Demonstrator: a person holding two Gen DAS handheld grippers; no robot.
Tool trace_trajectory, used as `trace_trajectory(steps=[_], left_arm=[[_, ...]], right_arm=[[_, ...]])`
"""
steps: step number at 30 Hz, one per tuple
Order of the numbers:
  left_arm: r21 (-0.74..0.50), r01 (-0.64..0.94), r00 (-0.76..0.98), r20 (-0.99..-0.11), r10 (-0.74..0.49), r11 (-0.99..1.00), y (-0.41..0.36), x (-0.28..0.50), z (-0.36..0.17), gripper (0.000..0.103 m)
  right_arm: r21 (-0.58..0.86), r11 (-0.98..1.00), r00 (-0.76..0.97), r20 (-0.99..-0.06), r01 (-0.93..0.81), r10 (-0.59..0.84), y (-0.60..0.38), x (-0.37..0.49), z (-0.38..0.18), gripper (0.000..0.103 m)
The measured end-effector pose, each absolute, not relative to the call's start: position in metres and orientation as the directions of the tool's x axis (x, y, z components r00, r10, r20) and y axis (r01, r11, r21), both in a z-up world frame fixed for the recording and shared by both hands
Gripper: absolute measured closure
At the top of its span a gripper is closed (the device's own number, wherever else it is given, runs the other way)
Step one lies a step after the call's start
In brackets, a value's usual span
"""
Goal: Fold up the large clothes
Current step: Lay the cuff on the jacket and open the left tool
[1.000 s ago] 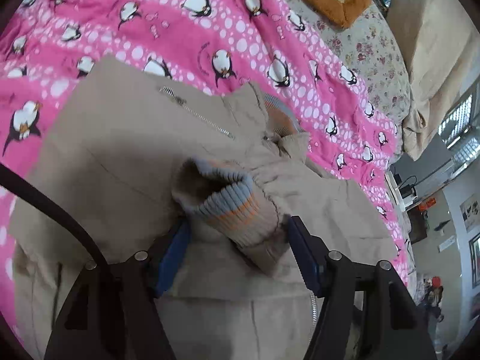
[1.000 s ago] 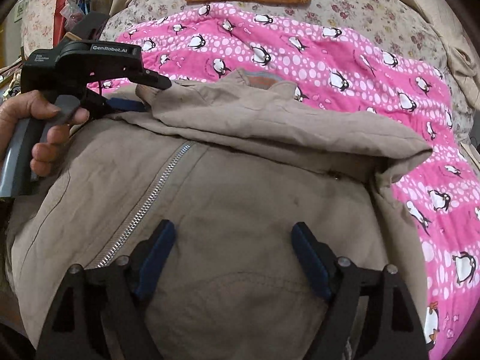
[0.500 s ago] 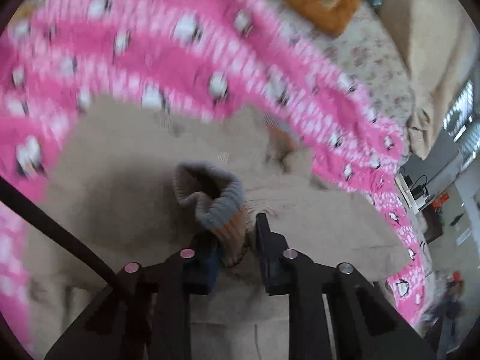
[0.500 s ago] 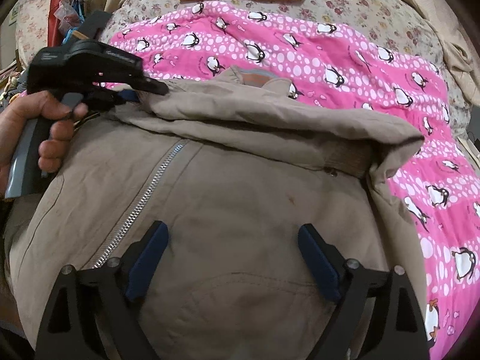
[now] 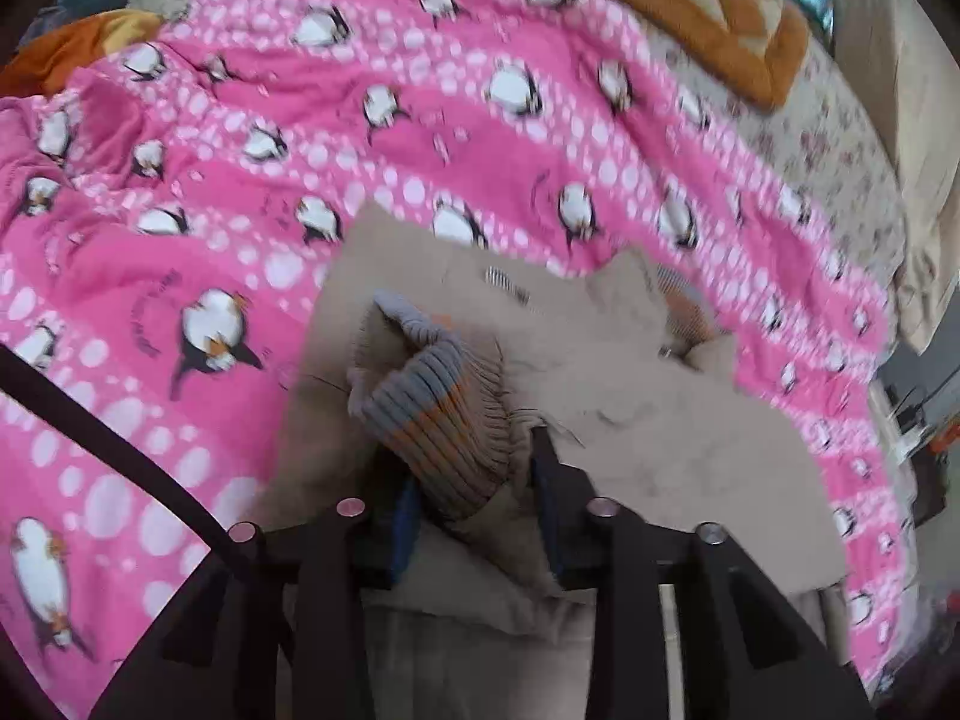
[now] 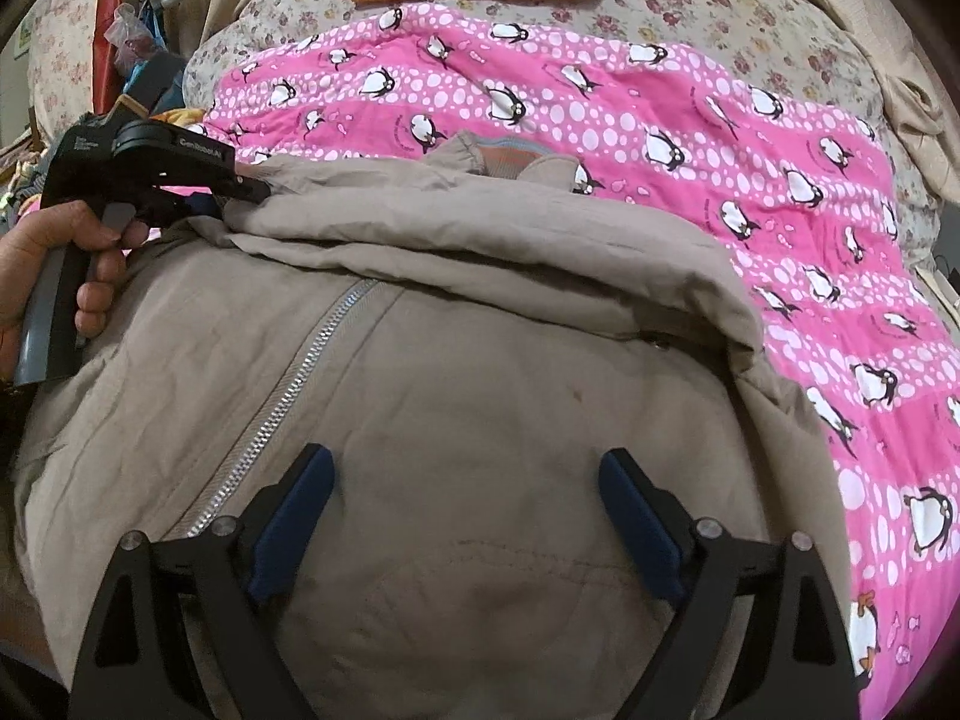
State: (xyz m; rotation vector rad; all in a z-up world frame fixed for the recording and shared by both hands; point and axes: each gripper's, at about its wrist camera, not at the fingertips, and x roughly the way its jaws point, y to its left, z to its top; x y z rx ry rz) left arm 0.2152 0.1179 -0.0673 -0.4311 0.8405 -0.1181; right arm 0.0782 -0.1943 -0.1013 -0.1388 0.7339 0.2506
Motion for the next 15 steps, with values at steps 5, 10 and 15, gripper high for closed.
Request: trace_trajectory(steps=[5, 10, 15], left_arm=[[-0.361, -0.202, 0.801, -0.596, -0.058, 0.91, 0.146, 0.189, -0.033, 0.09], [-0.365, -0.098, 0.857, -0.504, -0.108, 0.926, 0.129, 0.182, -0.019, 0.091], [-0.19, -0.027, 0.699, -0.706, -0.117, 0.981, 0.078, 0.217, -0.064, 0.103]], right_arm=[[0.001, 0.993, 0.83, -0.548, -0.117, 0.098, -0.239, 0.086, -0.043, 0.024], [0.06, 0.998, 0.769, -0.639, 0.011, 0.03, -0.273, 0.157, -0.025, 0.1], [-0.022, 0.999, 0.681, -0.73, 0.042, -0.045, -0.27, 0.201, -0.075, 0.101]])
